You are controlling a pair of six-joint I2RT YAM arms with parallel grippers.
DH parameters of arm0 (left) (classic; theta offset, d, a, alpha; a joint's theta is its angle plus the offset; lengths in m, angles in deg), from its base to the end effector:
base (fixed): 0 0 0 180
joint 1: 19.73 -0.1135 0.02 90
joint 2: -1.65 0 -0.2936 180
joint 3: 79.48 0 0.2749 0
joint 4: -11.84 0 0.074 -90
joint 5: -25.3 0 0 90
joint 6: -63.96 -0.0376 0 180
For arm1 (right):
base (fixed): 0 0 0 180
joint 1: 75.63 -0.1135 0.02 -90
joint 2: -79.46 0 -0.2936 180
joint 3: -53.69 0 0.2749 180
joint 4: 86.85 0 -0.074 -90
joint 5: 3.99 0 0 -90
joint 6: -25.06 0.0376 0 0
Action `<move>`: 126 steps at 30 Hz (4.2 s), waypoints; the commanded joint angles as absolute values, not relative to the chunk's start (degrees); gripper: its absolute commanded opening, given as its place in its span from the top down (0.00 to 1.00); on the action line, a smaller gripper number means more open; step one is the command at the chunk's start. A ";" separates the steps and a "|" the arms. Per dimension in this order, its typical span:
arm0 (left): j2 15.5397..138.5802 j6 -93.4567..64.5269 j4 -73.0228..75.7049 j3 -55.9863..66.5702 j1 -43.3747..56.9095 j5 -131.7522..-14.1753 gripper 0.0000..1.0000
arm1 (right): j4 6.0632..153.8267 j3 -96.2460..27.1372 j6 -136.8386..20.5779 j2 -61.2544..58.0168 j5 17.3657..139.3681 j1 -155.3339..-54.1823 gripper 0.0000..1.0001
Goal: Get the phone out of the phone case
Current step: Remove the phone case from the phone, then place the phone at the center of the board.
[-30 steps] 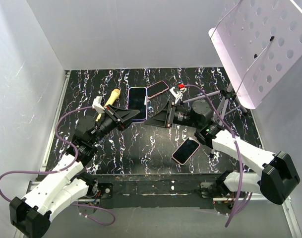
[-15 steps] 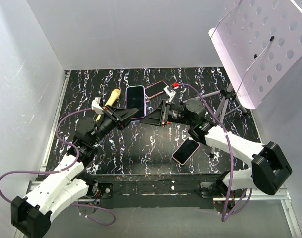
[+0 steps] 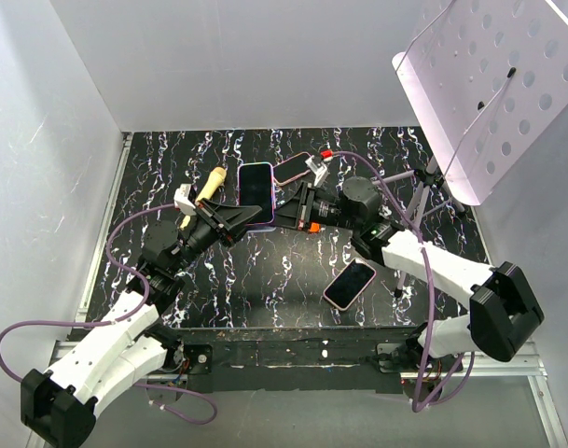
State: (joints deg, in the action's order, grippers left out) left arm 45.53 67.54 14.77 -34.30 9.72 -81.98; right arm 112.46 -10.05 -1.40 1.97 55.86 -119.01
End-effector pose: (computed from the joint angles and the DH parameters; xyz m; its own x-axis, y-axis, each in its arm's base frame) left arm 0.1624 -0.1045 0.3314 -0.7300 -0.6822 0.0404 0.0187 -0.0790 -0.9967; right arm 0.2265 0.2400 0.3451 -0.8256 0.2849 -0.4870 -0.4896 0.0675 0.8694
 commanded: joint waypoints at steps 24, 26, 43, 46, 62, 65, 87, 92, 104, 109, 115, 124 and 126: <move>46.90 33.73 -11.40 -37.00 8.31 -85.26 1.00 | 67.97 -9.64 -27.15 10.98 74.23 -113.95 0.99; 48.41 33.37 -10.70 -37.87 8.22 -86.67 1.00 | 67.45 -7.97 -27.33 12.83 75.19 -113.95 0.99; 52.60 46.03 19.96 -53.79 17.10 -70.93 1.00 | 67.36 -3.83 -26.10 21.80 75.63 -113.95 0.99; 65.95 46.46 28.47 -50.45 14.29 -75.76 1.00 | 66.92 -3.31 -25.66 23.73 76.25 -113.86 0.99; 102.53 51.11 48.35 -37.08 8.04 -82.63 1.00 | 65.68 0.47 -25.04 29.54 78.10 -113.95 0.99; 105.53 52.44 50.82 -37.87 7.69 -83.07 1.00 | 66.74 1.00 -24.69 29.02 77.75 -113.95 0.99; 107.21 53.50 44.86 -39.54 5.23 -86.23 0.53 | 66.65 0.91 -24.78 26.82 76.34 -113.95 0.99; 103.96 51.83 38.19 -39.54 5.14 -86.41 0.41 | 66.30 1.18 -24.78 26.90 76.08 -113.95 0.99; 98.43 47.44 15.18 -33.67 5.14 -86.24 0.15 | 65.34 1.79 -24.16 28.04 75.11 -113.95 0.99; 97.28 45.15 3.02 -29.09 5.14 -85.27 0.05 | 65.07 2.32 -23.55 28.22 74.15 -113.95 0.99; 95.87 42.95 -5.68 -26.18 5.14 -85.27 0.02 | 66.91 4.25 -20.92 28.75 70.54 -114.04 0.99; 90.44 40.76 -8.92 -27.59 5.14 -82.03 0.02 | 72.09 7.94 -16.26 29.10 66.85 -114.65 0.99; 87.28 38.65 -12.00 -27.33 5.14 -79.22 0.02 | 75.07 9.52 -13.45 28.31 65.71 -115.62 0.99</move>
State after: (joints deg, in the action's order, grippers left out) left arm 93.03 43.86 -1.34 -25.93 5.33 -86.90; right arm 67.33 7.32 -18.23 28.22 69.10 -114.22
